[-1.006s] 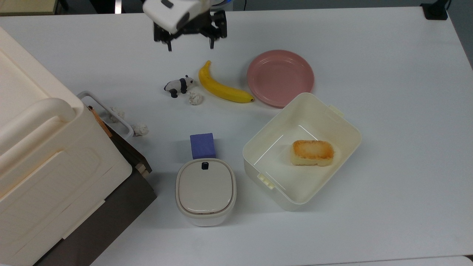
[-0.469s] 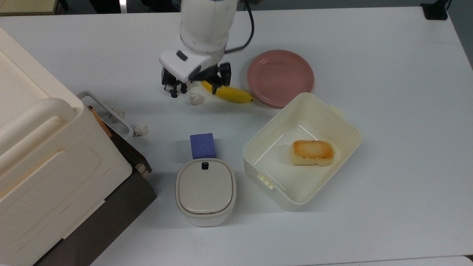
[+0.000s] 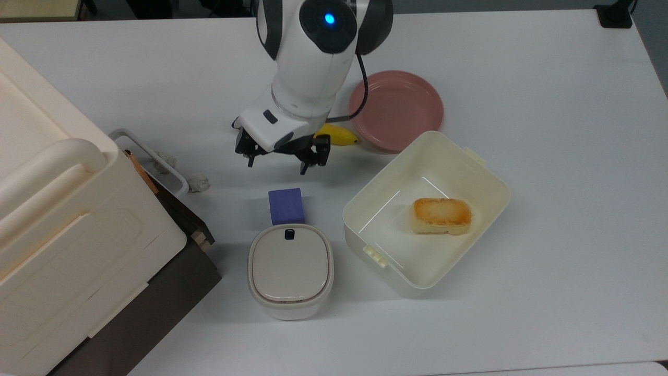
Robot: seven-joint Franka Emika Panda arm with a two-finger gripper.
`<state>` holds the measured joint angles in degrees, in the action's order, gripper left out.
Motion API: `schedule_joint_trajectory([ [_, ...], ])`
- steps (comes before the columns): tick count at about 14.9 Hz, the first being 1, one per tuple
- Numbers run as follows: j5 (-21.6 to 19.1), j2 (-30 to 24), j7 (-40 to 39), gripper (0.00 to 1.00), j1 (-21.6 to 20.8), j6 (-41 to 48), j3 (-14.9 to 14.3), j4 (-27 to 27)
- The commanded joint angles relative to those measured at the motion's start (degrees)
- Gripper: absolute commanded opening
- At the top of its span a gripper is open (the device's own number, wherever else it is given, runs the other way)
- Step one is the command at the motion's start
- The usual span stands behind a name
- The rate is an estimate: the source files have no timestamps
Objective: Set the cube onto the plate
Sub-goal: 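Move the open gripper over the purple cube and lower it, then close the gripper around the purple cube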
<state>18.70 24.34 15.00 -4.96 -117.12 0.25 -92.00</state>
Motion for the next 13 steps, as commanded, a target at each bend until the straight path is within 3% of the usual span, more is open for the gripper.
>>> schedule_joint_trajectory([
  [1,2.8,2.6,5.4,1.0,-0.9,-2.6,-0.3,1.9],
  [13,3.4,5.9,7.6,1.0,-2.2,-7.1,0.4,2.0],
])
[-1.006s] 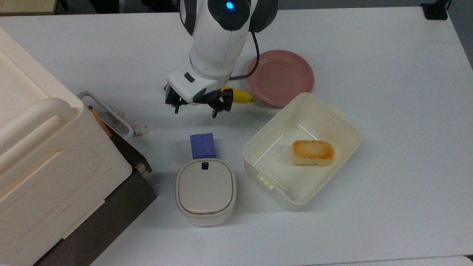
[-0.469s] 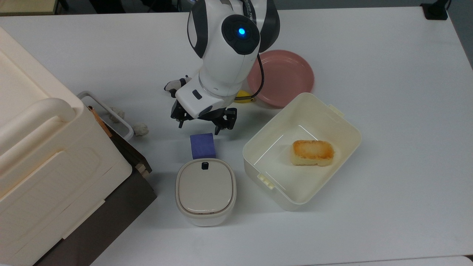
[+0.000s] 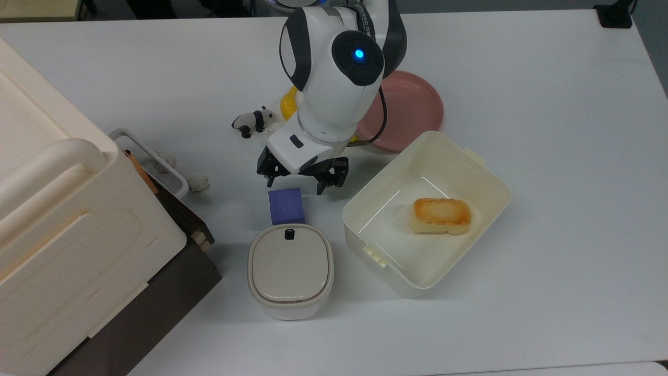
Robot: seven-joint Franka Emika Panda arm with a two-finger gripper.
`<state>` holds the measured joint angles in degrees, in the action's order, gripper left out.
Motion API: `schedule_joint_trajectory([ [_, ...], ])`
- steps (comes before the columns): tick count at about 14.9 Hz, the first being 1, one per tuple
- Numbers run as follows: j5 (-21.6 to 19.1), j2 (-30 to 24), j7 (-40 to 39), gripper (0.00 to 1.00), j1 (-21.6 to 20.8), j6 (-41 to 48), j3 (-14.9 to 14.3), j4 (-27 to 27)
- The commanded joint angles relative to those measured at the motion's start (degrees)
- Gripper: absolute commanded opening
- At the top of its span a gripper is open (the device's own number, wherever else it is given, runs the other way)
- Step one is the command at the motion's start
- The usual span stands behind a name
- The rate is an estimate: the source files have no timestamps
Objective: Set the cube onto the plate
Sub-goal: 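Close the gripper around the purple cube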
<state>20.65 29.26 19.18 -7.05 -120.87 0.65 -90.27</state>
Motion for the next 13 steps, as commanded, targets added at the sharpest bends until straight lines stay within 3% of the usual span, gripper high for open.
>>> schedule_joint_trajectory([
  [1,2.2,1.8,4.7,1.0,-0.2,-4.5,-0.1,0.3],
  [5,5.4,2.0,9.6,1.0,0.5,-5.4,-0.1,0.5],
  [10,7.0,2.9,10.2,0.89,0.8,-5.5,-0.2,0.4],
  [13,8.6,3.1,10.2,0.73,1.0,-6.4,-0.2,0.2],
])
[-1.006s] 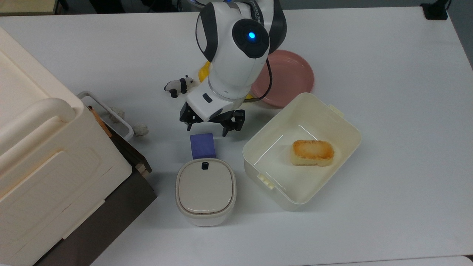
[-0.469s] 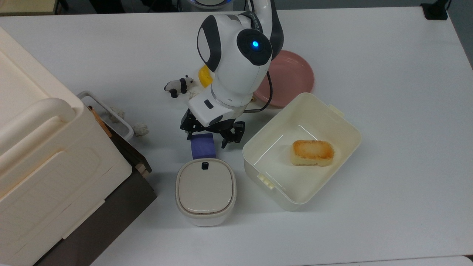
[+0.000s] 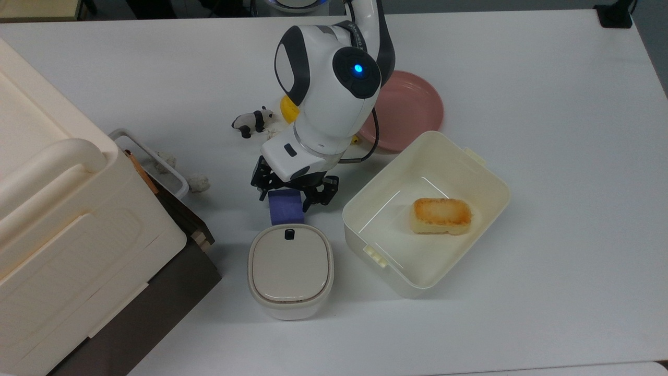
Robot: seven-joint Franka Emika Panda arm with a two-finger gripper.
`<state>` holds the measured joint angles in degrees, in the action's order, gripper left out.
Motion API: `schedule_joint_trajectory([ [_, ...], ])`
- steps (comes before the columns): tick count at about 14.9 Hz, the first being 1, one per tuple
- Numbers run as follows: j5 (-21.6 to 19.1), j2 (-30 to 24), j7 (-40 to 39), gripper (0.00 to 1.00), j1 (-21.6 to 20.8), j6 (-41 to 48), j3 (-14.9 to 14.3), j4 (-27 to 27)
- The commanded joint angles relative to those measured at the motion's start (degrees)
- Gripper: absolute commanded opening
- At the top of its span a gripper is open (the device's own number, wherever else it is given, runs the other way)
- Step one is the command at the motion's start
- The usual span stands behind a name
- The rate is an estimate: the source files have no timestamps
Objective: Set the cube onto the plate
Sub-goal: 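Close the gripper around the purple cube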
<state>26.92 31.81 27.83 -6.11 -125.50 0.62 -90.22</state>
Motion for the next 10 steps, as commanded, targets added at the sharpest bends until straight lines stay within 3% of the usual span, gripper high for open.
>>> schedule_joint_trajectory([
  [1,2.6,0.6,1.5,0.7,0.1,-2.0,-0.2,0.0],
  [2,2.6,0.6,1.5,0.57,0.1,-2.0,-0.2,0.0],
  [4,2.5,0.5,2.4,0.46,0.0,-1.9,-0.2,0.0],
  [10,2.3,-2.4,4.3,0.46,-0.4,2.9,-0.1,-0.4],
])
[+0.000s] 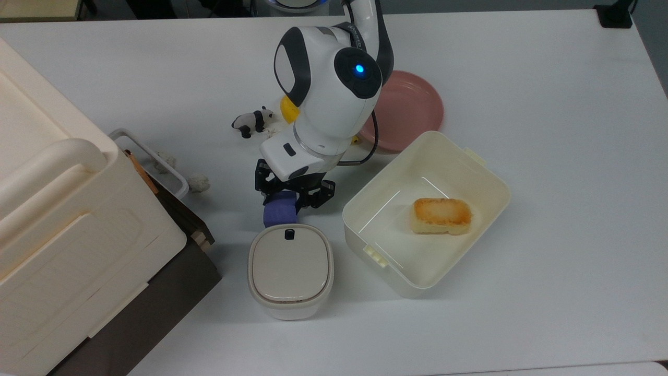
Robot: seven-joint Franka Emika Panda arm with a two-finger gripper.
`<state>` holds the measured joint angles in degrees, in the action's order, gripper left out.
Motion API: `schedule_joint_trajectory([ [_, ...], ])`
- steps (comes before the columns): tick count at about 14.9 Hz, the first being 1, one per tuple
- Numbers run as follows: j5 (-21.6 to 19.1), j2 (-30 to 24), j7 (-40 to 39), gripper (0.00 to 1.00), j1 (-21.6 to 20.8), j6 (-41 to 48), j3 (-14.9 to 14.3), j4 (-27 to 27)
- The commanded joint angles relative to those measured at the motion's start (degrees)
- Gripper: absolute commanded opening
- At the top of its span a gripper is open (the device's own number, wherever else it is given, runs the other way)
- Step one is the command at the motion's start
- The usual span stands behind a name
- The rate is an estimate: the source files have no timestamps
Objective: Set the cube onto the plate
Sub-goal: 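Lift the purple cube and carry it over the pink plate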
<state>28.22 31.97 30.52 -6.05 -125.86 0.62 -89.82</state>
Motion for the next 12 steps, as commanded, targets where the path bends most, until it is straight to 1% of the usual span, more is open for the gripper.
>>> schedule_joint_trajectory([
  [1,1.0,-3.5,1.4,0.46,-0.5,4.3,0.0,-0.9],
  [3,1.0,-3.9,1.3,0.46,-1.0,5.8,0.3,-1.4],
  [5,1.0,-5.6,1.3,0.46,-0.6,8.1,3.7,-2.6],
  [7,0.9,-7.5,1.0,0.46,-0.9,13.8,6.1,-2.9],
  [8,0.9,-8.4,1.0,0.41,-1.0,16.5,8.1,-3.3],
  [10,0.6,-9.8,1.0,0.4,-0.7,21.5,12.4,-4.4],
  [12,0.4,-10.5,1.0,0.4,-0.8,25.6,15.4,-4.5],
])
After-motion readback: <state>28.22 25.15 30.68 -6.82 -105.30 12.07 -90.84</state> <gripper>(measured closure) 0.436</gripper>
